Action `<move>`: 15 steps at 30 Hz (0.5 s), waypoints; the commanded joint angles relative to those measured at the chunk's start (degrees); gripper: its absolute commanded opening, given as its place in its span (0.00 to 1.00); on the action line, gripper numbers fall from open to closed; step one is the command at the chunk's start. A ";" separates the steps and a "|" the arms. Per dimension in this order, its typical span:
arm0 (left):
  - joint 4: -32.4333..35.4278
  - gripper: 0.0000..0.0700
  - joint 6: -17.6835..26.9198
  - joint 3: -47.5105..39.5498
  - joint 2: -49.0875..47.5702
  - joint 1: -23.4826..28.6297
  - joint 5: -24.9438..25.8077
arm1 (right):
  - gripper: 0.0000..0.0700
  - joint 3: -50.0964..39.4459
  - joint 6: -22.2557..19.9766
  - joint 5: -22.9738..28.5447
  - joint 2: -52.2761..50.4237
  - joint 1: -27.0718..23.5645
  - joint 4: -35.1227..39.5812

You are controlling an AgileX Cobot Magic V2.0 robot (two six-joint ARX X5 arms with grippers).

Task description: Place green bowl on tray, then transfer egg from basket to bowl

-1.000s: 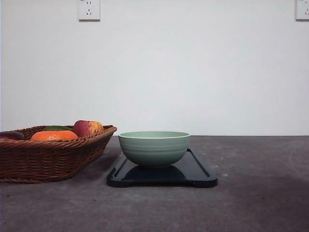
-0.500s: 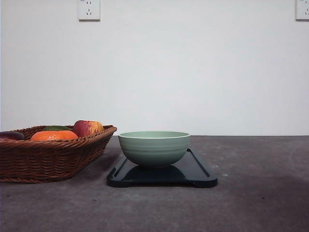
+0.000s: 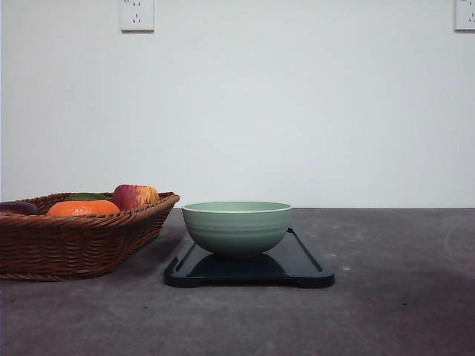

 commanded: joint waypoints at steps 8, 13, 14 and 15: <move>-0.36 0.00 0.59 -1.07 -0.02 0.11 -0.31 | 0.02 -0.24 0.76 0.17 0.02 0.00 0.79; -0.36 0.00 0.59 -1.07 -0.02 0.11 -0.31 | 0.02 -0.24 0.76 0.17 0.02 0.00 0.79; -0.35 0.00 0.59 -1.07 -0.02 0.11 -0.31 | 0.02 -0.24 0.76 0.17 0.02 0.00 0.79; -0.36 0.00 0.59 -1.07 -0.02 0.11 -0.31 | 0.02 -0.24 0.76 0.17 0.02 0.00 0.79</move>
